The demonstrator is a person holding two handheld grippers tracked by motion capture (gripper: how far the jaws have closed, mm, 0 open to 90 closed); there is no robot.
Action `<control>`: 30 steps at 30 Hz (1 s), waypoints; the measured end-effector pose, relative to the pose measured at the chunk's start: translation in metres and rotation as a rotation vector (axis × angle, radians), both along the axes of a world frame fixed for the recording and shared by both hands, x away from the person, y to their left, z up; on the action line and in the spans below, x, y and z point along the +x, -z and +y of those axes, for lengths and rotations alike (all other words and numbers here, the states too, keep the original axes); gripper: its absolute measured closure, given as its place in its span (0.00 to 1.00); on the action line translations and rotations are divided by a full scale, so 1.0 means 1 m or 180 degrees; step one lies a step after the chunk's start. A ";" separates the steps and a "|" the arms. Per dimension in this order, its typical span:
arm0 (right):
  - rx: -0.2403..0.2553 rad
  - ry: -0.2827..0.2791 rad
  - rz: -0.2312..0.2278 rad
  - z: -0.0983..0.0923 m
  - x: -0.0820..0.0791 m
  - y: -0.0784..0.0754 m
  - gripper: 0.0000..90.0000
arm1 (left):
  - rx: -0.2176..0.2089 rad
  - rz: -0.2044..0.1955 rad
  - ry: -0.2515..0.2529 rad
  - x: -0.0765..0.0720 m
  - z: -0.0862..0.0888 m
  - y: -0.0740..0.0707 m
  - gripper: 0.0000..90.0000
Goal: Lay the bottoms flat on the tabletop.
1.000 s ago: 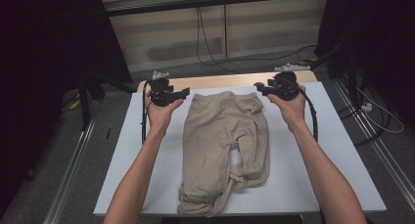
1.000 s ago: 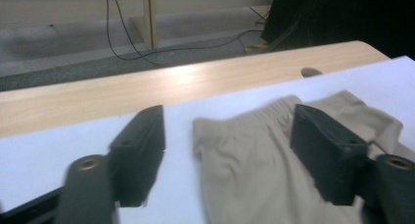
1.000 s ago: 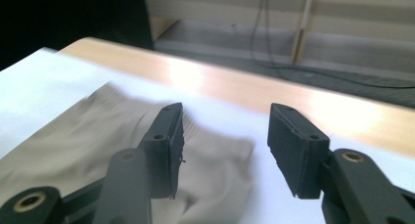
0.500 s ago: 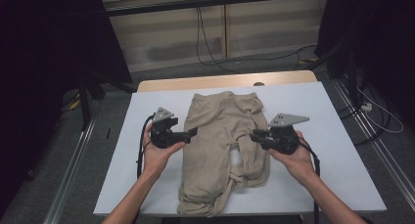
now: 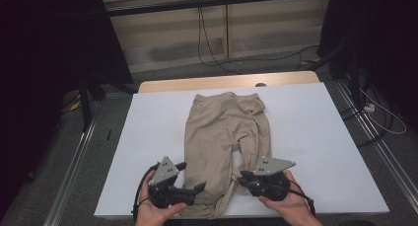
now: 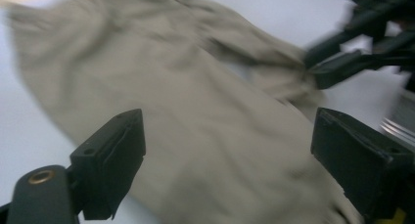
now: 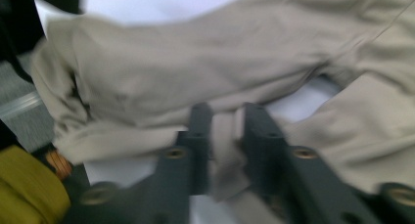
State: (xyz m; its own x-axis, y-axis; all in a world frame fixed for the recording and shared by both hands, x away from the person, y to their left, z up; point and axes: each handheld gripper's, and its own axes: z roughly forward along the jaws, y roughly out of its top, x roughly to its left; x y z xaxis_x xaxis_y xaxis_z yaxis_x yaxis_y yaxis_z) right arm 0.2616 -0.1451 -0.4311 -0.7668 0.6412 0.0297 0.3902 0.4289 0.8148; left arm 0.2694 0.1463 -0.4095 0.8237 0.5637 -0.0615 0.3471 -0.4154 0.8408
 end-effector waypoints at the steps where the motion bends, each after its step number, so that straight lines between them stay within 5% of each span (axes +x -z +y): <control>1: -0.0089 -0.0057 -0.0013 0.004 -0.001 0.003 0.69 | 0.0082 -0.0008 0.0098 -0.002 -0.006 0.002 0.18; 4: -0.0274 0.0077 -0.0035 0.009 0.004 0.015 0.56 | 0.0304 0.0086 0.0204 -0.003 -0.021 0.009 0.27; 6: -0.0373 0.0142 0.0019 0.009 0.010 0.023 0.55 | 0.0445 0.0202 0.0228 0.002 -0.026 0.014 0.51; 7: -0.0424 0.0188 0.0067 0.008 0.013 0.026 0.56 | 0.0451 0.0242 0.0240 0.005 -0.028 0.016 0.66; 9: -0.0429 0.0201 0.0072 0.004 0.018 0.026 0.75 | 0.0323 0.0302 0.0180 0.015 -0.027 0.015 0.92; 10: -0.0416 0.0201 0.0098 0.000 0.020 0.024 0.82 | 0.0284 0.0290 0.0134 0.021 -0.027 0.013 0.95; 13: -0.0387 0.0288 0.0118 -0.013 0.019 0.019 0.96 | 0.0125 0.0275 -0.0012 0.039 -0.023 0.003 0.96; 20: -0.0313 0.0556 -0.0051 -0.053 0.014 -0.003 0.97 | 0.0011 0.0244 -0.0406 0.082 -0.015 -0.004 0.96; 25: -0.0310 0.0984 -0.0151 -0.092 0.019 -0.004 0.97 | -0.0012 0.0304 -0.0573 0.105 -0.016 0.008 0.96; 28: -0.0330 0.1267 -0.0208 -0.107 0.028 -0.006 0.87 | 0.0022 0.0314 -0.0623 0.107 -0.015 0.011 0.90; 30: -0.0185 0.1281 -0.0173 -0.107 0.029 -0.008 0.72 | 0.0025 0.0304 -0.0641 0.105 -0.012 0.011 0.74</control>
State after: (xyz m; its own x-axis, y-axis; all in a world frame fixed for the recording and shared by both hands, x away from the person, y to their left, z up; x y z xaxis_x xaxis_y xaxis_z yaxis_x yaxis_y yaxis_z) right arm 0.2907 -0.2525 -0.4232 -0.4538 0.8898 -0.0489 0.4934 0.2966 0.8177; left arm 0.3745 0.1344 -0.4202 0.6852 0.7169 -0.1288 0.5016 -0.3362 0.7971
